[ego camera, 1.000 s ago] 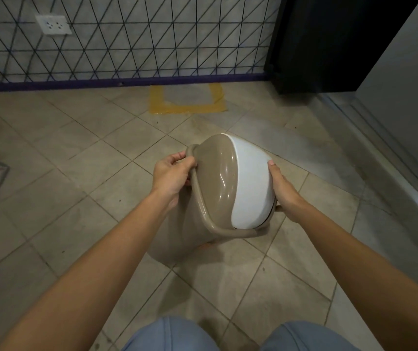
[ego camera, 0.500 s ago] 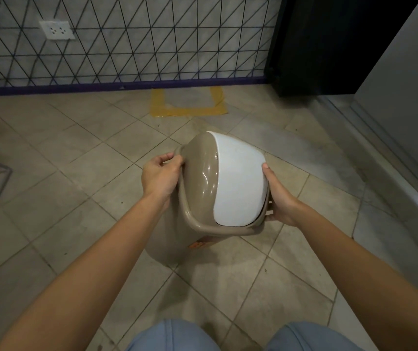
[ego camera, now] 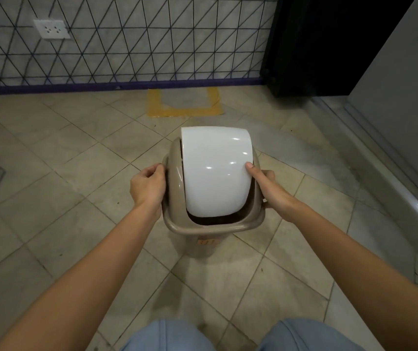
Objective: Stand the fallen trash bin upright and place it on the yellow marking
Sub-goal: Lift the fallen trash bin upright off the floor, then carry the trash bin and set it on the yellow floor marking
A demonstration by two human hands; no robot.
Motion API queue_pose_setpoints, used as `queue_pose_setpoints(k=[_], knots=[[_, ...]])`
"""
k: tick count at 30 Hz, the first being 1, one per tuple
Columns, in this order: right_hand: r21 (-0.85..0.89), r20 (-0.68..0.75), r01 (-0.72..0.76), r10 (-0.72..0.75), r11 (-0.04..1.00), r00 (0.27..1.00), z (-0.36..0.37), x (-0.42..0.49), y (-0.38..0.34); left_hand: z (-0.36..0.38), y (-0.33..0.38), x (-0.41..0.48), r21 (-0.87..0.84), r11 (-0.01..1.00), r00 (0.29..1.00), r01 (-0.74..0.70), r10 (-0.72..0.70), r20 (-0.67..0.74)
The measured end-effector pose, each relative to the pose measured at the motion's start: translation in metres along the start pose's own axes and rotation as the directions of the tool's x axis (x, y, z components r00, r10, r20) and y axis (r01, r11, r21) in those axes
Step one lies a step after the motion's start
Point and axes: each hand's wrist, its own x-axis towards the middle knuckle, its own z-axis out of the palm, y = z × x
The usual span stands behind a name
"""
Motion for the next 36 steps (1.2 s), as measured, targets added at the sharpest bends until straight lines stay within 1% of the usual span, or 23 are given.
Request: queue_pose_setpoints(k=[7, 11, 14, 18, 21, 25, 28, 29, 31, 33, 36], knots=[[-0.039, -0.057, 0.054, -0.056, 0.998, 0.997, -0.002, -0.007, 0.003, 0.000, -0.009, -0.001, 0.032, 0.999, 0.998, -0.001, -0.001, 0.063], [-0.027, -0.036, 0.085, -0.086, 0.996, 0.996, -0.001, -0.012, 0.005, -0.003, -0.011, -0.001, 0.046, 0.999, 0.995, -0.003, -0.001, 0.099], [-0.020, -0.048, 0.113, -0.114, 0.993, 0.992, 0.001, -0.011, 0.007, -0.004, -0.011, 0.000, 0.059, 0.998, 0.993, -0.013, 0.006, 0.116], [-0.057, -0.078, 0.136, -0.140, 0.989, 0.987, 0.002, -0.011, 0.009, -0.005, -0.012, -0.004, 0.089, 0.994, 0.992, -0.070, 0.060, 0.112], [-0.168, -0.085, 0.198, -0.214, 0.966, 0.973, 0.006, -0.016, 0.012, -0.009, -0.012, -0.010, 0.112, 0.977, 0.973, -0.182, 0.163, 0.161], [-0.358, -0.095, 0.325, -0.380, 0.875, 0.920, 0.009, -0.024, 0.021, -0.018, -0.020, -0.018, 0.108, 0.921, 0.903, -0.375, 0.337, 0.266], [-0.408, -0.020, 0.424, -0.472, 0.808, 0.881, 0.012, -0.029, 0.027, -0.028, -0.029, -0.023, 0.103, 0.868, 0.839, -0.485, 0.429, 0.335], [-0.417, -0.001, 0.441, -0.486, 0.794, 0.874, 0.013, -0.031, 0.029, -0.032, -0.032, -0.026, 0.121, 0.836, 0.809, -0.534, 0.465, 0.359], [-0.444, 0.015, 0.458, -0.505, 0.770, 0.863, 0.016, -0.032, 0.032, -0.037, -0.036, -0.030, 0.183, 0.742, 0.732, -0.645, 0.530, 0.429], [-0.449, 0.018, 0.472, -0.520, 0.759, 0.854, 0.018, -0.032, 0.033, -0.039, -0.040, -0.031, 0.221, 0.655, 0.657, -0.723, 0.551, 0.515], [-0.431, 0.015, 0.479, -0.524, 0.765, 0.851, 0.017, -0.030, 0.032, -0.043, -0.041, -0.028, 0.218, 0.615, 0.601, -0.758, 0.527, 0.601]])
